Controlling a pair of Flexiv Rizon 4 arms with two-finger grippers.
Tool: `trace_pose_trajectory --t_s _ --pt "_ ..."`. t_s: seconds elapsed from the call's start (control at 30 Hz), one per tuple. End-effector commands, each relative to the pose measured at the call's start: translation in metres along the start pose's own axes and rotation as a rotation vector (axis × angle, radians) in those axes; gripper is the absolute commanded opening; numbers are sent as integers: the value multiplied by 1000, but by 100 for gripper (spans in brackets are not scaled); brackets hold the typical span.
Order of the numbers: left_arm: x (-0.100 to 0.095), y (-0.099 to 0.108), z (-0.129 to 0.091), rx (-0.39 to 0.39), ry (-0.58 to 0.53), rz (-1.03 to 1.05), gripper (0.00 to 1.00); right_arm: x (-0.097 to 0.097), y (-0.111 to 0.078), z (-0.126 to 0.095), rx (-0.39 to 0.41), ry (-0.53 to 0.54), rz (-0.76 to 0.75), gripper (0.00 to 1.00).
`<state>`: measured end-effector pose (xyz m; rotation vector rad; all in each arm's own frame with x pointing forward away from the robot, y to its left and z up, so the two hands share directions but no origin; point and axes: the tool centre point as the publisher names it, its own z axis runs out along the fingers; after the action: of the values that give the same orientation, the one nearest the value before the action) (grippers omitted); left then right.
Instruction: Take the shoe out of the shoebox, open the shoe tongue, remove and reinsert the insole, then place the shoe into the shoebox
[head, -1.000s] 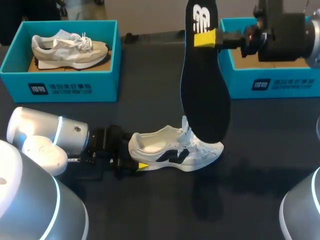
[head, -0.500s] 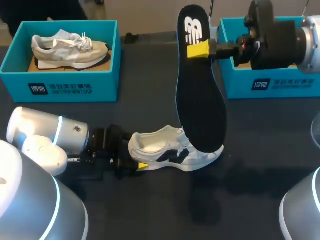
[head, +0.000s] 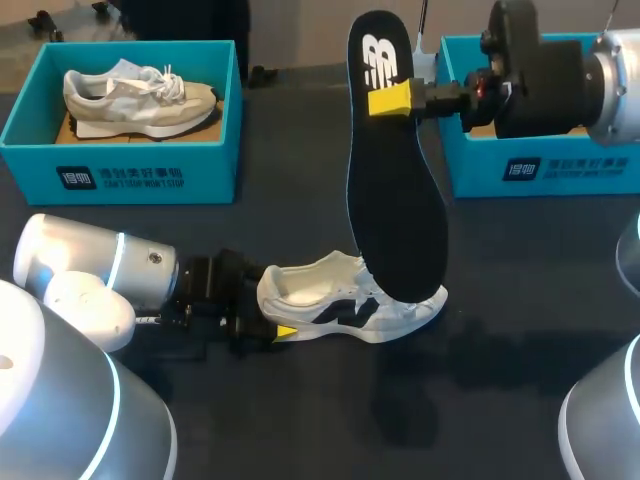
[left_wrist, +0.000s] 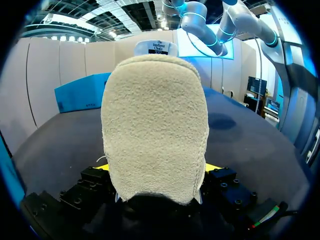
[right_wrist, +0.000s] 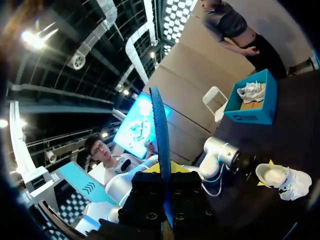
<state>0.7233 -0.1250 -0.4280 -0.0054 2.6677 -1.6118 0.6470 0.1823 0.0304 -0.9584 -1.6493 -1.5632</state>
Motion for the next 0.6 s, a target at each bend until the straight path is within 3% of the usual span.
trace_pose_trajectory --t_s 0.03,0.33,0.37,0.43,0.47,0.6 --pt "1 3 4 -2 -1 0 0 0 2 4 2 -4 3 0" --pt "1 3 4 -2 -1 0 0 0 2 4 2 -4 3 0" --pt "1 3 4 -2 -1 0 4 0 2 4 2 -4 3 0" --pt "1 4 2 -11 -1 1 72 0 2 4 2 -4 3 0" --pt "1 3 -1 2 11 3 100 0 2 4 2 -4 3 0" --pt "2 1 -9 -8 23 3 100 0 2 4 2 -4 3 0"
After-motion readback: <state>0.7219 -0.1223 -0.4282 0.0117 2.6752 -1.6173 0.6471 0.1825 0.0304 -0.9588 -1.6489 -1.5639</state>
